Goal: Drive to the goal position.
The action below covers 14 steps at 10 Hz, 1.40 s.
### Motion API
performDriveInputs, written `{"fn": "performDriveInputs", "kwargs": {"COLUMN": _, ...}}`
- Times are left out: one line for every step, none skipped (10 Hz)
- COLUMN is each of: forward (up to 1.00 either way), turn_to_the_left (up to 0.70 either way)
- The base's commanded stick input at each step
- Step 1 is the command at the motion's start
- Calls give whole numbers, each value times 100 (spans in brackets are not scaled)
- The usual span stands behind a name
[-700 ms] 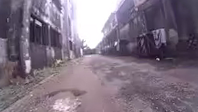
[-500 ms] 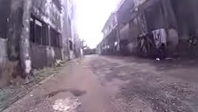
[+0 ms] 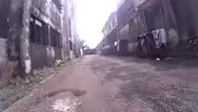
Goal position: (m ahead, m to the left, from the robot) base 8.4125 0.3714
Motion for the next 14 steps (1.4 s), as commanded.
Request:
{"fn": "performDriveInputs", "kwargs": {"forward": 70, "turn_to_the_left": 0}}
{"fn": "performDriveInputs", "kwargs": {"forward": 70, "turn_to_the_left": 0}}
{"fn": "performDriveInputs", "kwargs": {"forward": 70, "turn_to_the_left": 0}}
{"fn": "performDriveInputs", "kwargs": {"forward": 70, "turn_to_the_left": 0}}
{"fn": "performDriveInputs", "kwargs": {"forward": 70, "turn_to_the_left": 0}}
{"fn": "performDriveInputs", "kwargs": {"forward": 70, "turn_to_the_left": 0}}
{"fn": "performDriveInputs", "kwargs": {"forward": 70, "turn_to_the_left": 0}}
{"fn": "performDriveInputs", "kwargs": {"forward": 70, "turn_to_the_left": 0}}
{"fn": "performDriveInputs", "kwargs": {"forward": 70, "turn_to_the_left": 0}}
{"fn": "performDriveInputs", "kwargs": {"forward": 70, "turn_to_the_left": 0}}
{"fn": "performDriveInputs", "kwargs": {"forward": 70, "turn_to_the_left": 0}}
{"fn": "performDriveInputs", "kwargs": {"forward": 70, "turn_to_the_left": 0}}
{"fn": "performDriveInputs", "kwargs": {"forward": 70, "turn_to_the_left": 0}}
{"fn": "performDriveInputs", "kwargs": {"forward": 70, "turn_to_the_left": 0}}
